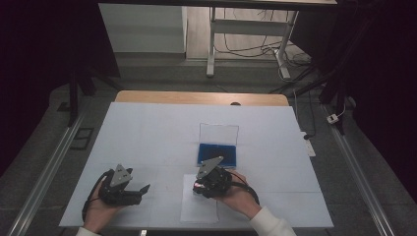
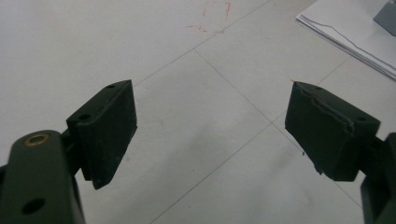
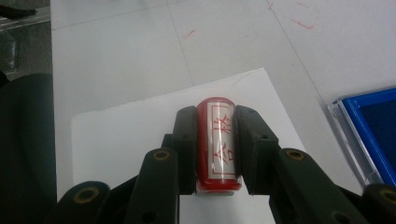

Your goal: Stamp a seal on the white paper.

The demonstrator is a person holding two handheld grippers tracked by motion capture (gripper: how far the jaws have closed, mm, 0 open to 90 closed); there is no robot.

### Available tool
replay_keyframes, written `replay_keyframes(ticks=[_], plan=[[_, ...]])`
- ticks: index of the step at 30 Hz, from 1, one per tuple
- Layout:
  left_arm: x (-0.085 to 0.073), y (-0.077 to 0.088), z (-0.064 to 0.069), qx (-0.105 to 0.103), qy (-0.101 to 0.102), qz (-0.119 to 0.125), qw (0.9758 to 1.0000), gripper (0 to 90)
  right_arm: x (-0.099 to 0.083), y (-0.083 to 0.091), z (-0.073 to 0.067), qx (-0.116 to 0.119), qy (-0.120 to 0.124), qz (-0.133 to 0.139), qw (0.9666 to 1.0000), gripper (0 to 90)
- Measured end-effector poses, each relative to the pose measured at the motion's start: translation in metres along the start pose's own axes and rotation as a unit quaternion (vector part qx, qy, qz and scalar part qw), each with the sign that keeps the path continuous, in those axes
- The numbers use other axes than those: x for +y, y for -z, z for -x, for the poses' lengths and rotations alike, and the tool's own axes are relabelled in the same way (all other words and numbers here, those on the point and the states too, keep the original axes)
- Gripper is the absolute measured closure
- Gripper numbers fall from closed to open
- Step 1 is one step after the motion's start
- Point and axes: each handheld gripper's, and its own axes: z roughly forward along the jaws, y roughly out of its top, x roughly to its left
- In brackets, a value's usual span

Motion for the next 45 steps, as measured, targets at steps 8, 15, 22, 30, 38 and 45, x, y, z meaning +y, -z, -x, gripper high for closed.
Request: replay_keyframes(ticks=[8,15,22,30,38,45], plan=[[-0.0001,0.0001,-0.0001,0.0,0.0,0.0,1.0,16.8,-0.001,-0.0019,0.0007,0.002,-0.002,-0.003,1.0,69.5],[0.0,0.0001,0.0001,0.001,-0.001,-0.001,1.0,16.8,-0.0012,-0.0021,0.0015,0.005,-0.005,-0.004,1.0,69.5],[0.0001,-0.0002,0.0007,0.001,-0.003,-0.001,1.0,16.8,-0.0001,-0.0021,0.0013,0.005,-0.006,-0.01,0.9999,69.6],[0.0001,0.0001,0.0012,0.0,-0.003,-0.001,1.0,16.8,0.0007,-0.0029,0.0013,0.006,-0.01,-0.014,0.9998,69.7],[0.0005,0.0003,0.0024,0.001,-0.003,-0.002,1.0,16.8,0.0014,-0.0064,0.0034,0.01,-0.006,-0.028,0.9996,70.0],[0.0003,-0.0003,0.0031,0.001,-0.003,-0.002,1.0,16.8,0.0002,-0.0071,0.0022,0.008,-0.012,-0.026,0.9996,70.1]])
